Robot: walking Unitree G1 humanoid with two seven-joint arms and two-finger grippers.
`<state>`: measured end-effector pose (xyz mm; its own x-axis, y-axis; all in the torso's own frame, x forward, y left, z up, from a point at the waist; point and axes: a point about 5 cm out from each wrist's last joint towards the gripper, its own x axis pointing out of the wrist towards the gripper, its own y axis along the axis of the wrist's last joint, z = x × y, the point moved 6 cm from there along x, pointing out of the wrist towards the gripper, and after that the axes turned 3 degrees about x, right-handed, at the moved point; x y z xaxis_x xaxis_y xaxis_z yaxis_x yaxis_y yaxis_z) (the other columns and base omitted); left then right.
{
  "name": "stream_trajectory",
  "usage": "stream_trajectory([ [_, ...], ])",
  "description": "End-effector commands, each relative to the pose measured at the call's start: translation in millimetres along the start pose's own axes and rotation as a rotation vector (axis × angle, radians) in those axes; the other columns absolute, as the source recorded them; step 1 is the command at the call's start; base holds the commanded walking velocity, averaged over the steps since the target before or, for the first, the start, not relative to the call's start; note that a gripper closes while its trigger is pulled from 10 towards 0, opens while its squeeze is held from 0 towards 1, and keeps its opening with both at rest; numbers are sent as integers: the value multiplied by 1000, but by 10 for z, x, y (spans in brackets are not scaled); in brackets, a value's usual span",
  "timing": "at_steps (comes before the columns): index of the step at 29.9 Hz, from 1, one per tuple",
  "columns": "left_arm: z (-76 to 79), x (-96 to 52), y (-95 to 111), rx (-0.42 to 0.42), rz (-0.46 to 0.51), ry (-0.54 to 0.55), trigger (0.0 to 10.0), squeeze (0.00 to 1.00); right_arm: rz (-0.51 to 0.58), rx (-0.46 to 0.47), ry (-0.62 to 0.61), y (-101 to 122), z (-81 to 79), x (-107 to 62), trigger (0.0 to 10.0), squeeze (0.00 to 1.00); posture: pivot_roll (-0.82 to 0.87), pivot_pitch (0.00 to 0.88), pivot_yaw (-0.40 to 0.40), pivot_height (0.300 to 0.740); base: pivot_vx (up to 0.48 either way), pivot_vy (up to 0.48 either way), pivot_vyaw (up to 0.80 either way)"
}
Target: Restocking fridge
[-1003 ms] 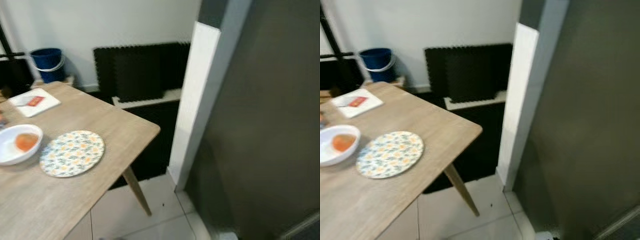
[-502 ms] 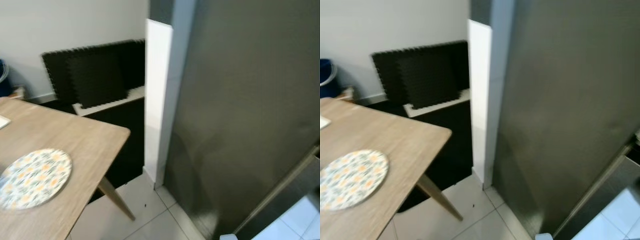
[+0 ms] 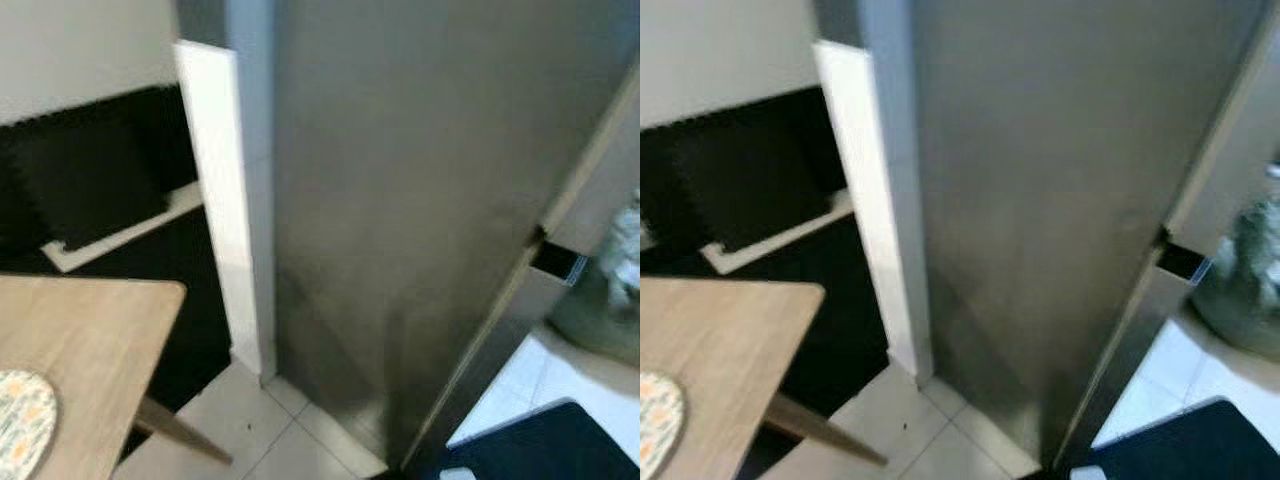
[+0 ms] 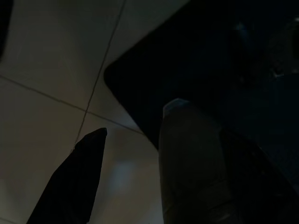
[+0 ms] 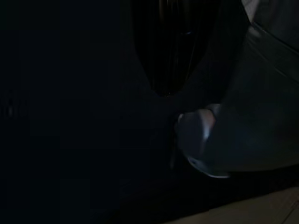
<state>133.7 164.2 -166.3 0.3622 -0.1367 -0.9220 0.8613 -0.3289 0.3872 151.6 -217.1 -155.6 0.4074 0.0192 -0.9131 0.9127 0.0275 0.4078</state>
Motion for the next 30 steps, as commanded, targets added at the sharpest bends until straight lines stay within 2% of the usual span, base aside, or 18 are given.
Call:
stream_trajectory([
  [1,37,-7,-95,5,-32,-13,10000,0,-3,2,-3,-2,9,-1,10000,0,-27,13,6,740,0,0,-756],
  [30,53,-3,-87,-1,-30,-17,10000,0,-5,1,-3,-1,12,-1,10000,0,-29,13,7,740,0,0,-759],
])
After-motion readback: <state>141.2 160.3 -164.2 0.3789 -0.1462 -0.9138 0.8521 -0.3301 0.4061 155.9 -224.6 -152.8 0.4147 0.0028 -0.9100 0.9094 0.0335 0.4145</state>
